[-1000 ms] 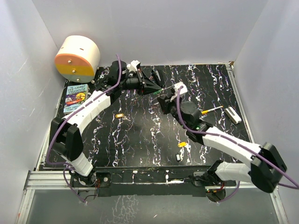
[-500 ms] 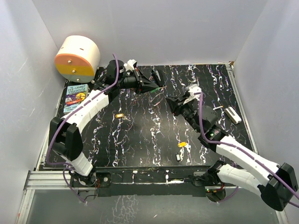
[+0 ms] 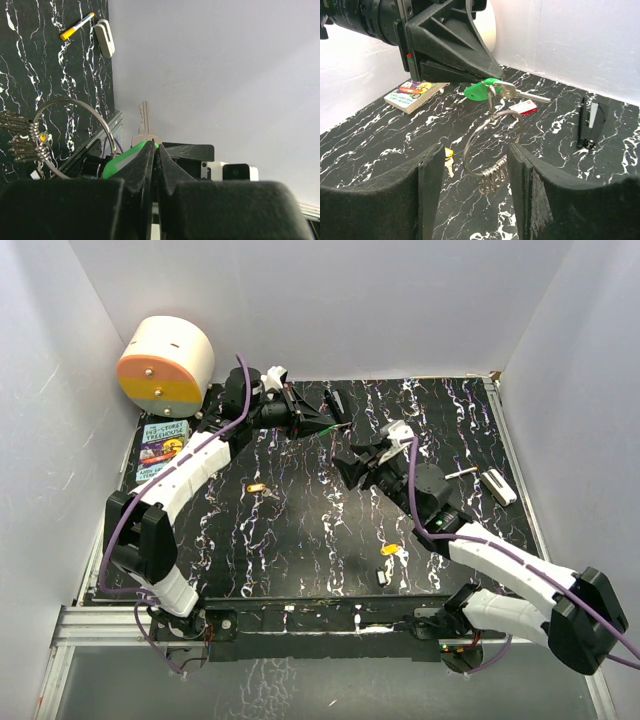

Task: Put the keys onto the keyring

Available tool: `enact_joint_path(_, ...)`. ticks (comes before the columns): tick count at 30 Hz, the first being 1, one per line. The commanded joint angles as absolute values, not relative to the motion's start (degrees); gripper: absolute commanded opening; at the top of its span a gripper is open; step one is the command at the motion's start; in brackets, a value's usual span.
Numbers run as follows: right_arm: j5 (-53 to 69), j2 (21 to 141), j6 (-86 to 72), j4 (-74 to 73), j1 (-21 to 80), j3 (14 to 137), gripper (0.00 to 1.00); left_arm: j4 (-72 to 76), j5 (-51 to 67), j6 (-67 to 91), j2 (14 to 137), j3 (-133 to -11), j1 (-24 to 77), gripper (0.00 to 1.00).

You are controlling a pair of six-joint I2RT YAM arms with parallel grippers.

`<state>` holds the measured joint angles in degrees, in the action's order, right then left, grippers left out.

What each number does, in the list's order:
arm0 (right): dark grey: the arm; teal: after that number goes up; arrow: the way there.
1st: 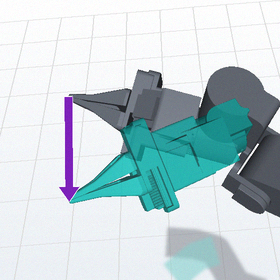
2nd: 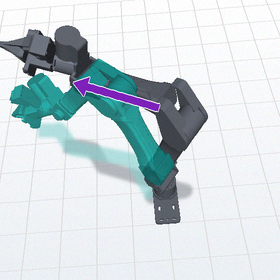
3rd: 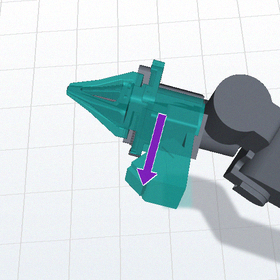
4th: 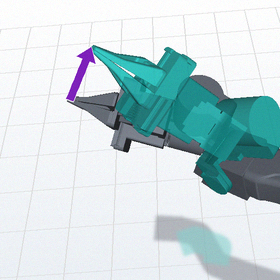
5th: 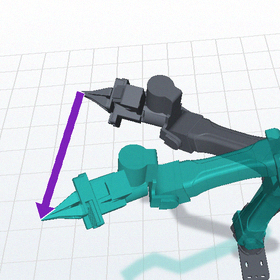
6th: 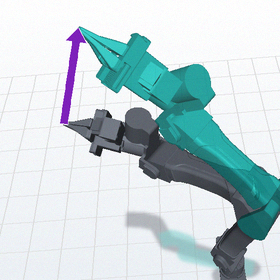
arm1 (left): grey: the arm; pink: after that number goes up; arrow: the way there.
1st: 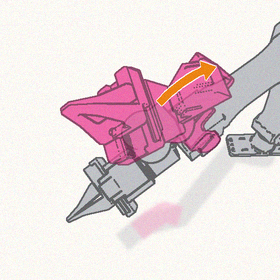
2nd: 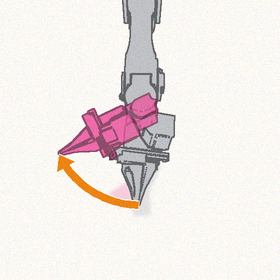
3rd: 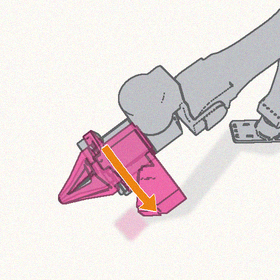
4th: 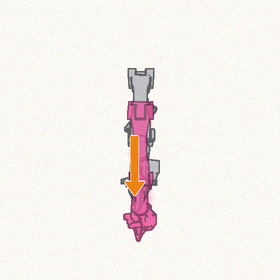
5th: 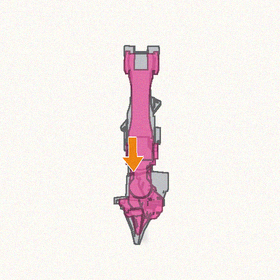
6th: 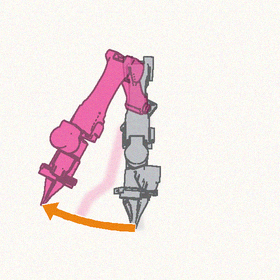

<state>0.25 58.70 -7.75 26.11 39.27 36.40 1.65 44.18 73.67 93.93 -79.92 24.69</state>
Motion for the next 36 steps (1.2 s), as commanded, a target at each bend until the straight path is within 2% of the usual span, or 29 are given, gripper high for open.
enact_joint_path(1, 4.78, 63.36, -9.31, 35.22, 39.12, 36.92, 0.57, 1.23, 43.88, 73.1, 90.88, -82.22, 24.35, 0.0)
enact_joint_path(14, 6.54, 73.06, -11.15, 48.15, 39.2, 36.78, 0.56, 0.71, 43.27, 72.91, 90.83, -80.86, 23.79, 0.0)
enact_joint_path(16, 6.62, 74.17, -11.16, 48.93, 39.17, 37.21, 0.5, 1.45, 43.26, 73.55, 91.13, -80.17, 23.82, 0.0)
enact_joint_path(19, 6.79, 76.04, -11.44, 48.78, 39.19, 38.13, 0.29, 1.77, 43.14, 73.72, 91.47, -79.51, 23.73, 0.0)
enact_joint_path(23, 6.79, 77.31, -11.89, 48.64, 39.06, 38.4, 0.15, 1.7, 42.82, 73.82, 92.27, -79.13, 23.49, 0.0)
enact_joint_path(25, 6.54, 77.46, -12.06, 47.81, 38.98, 38.43, 0.13, 1.75, 42.81, 73.98, 92.72, -78.95, 23.34, 0.0)
enact_joint_path(27, 6.09, 77.43, -12.21, 47.38, 38.94, 38.22, 0.15, 1.84, 42.76, 74.21, 93.26, -78.93, 23.29, 0.0)
enact_joint_path(31, 5.47, 78.0, -12.58, 47.97, 38.89, 37.8, 0.41, 2.58, 43.14, 75.28, 94.41, -79.1, 23.25, 0.0)
enact_joint_path(36, 6.82, 81.79, -13.46, 51.31, 38.75, 39.09, 0.48, 2.87, 43.19, 75.62, 94.85, -78.66, 23.25, 0.0)
